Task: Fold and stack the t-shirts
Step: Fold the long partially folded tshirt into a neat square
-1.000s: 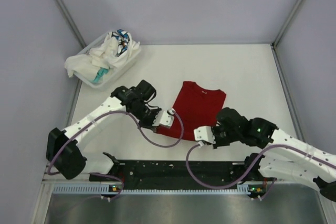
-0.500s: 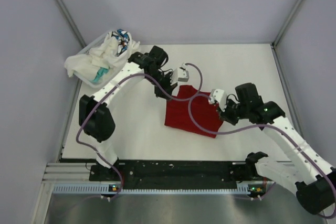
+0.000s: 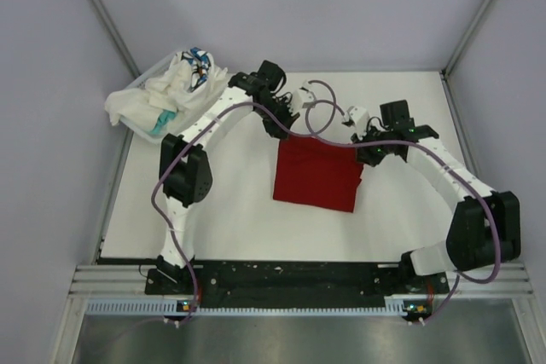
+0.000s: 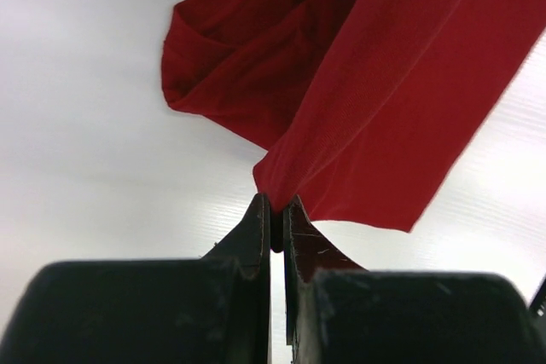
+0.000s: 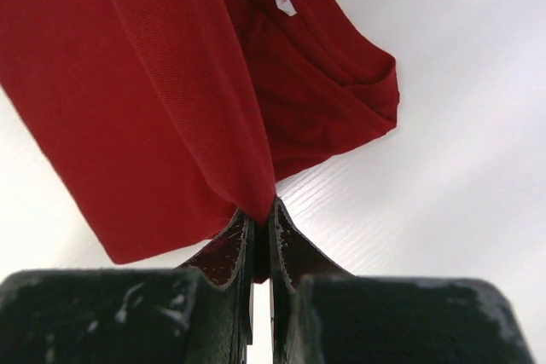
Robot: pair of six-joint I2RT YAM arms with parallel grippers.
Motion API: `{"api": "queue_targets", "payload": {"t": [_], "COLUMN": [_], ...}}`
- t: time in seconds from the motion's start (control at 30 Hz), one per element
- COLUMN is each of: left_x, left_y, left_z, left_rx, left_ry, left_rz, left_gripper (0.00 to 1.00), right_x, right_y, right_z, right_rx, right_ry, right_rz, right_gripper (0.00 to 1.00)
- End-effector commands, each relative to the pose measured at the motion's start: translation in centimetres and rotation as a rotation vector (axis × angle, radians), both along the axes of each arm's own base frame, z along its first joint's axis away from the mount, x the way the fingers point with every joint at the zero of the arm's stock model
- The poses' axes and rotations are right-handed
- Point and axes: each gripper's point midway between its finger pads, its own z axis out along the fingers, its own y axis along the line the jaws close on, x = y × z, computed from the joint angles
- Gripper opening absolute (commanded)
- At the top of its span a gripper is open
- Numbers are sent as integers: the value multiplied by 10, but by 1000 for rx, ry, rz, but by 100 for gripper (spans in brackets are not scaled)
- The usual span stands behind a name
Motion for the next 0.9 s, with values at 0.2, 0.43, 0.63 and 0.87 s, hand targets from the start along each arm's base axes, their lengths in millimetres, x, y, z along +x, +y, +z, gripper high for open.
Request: {"api": "queue_targets", "payload": {"t": [0.2,0.43,0.63,0.87], "left_x": [66,125,160,104], "left_y": [0,25,47,36], "left_z": [-41,-66,-43,-3], "left_rx": [33,107,57,-89], "left_ry": [-102,-224,-217,-168], "left_rz": [160,385,543,426], "left_gripper": [15,30,41,35], "right_x": [77,158,200,140], "right_y": [6,-4,-18,30], "right_z": [-6,-22,1,38], "right_rx": [29,33,48,337], "right_ry": [-18,-118,-134,69], "right_rz": [-104,-351,-605,-543], "right_gripper": [6,27,36,33]}}
